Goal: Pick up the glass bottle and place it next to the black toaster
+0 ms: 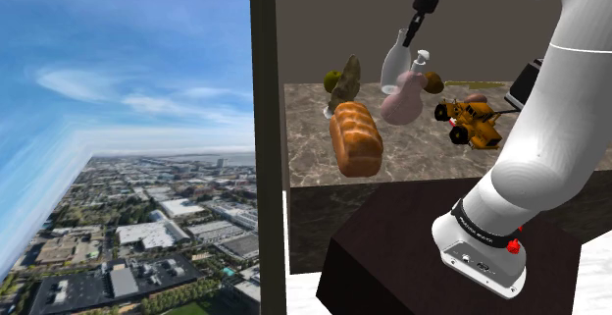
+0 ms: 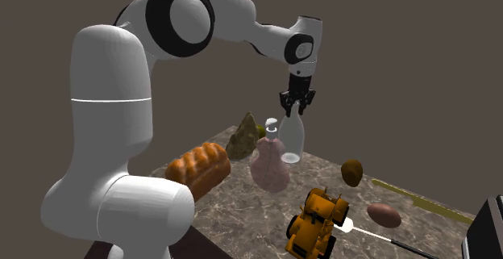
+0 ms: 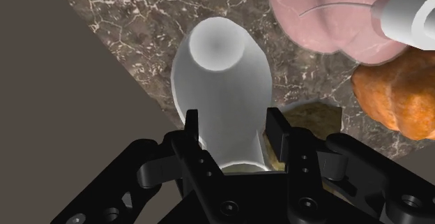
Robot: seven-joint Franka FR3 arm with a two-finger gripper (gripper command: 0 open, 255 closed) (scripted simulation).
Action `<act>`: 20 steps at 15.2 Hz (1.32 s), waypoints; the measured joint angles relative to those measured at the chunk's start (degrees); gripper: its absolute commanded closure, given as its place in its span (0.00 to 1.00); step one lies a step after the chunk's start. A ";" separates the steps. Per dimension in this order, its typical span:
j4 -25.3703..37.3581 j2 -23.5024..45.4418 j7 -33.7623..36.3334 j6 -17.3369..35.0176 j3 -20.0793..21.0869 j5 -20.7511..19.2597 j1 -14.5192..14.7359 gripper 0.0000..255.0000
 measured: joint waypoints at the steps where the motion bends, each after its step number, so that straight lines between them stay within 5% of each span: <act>1: 0.35 -0.38 0.23 -0.64 -0.10 -0.31 0.09 1.00; 20: 13.19 -1.81 2.76 -14.35 -0.98 -2.18 -0.67 1.00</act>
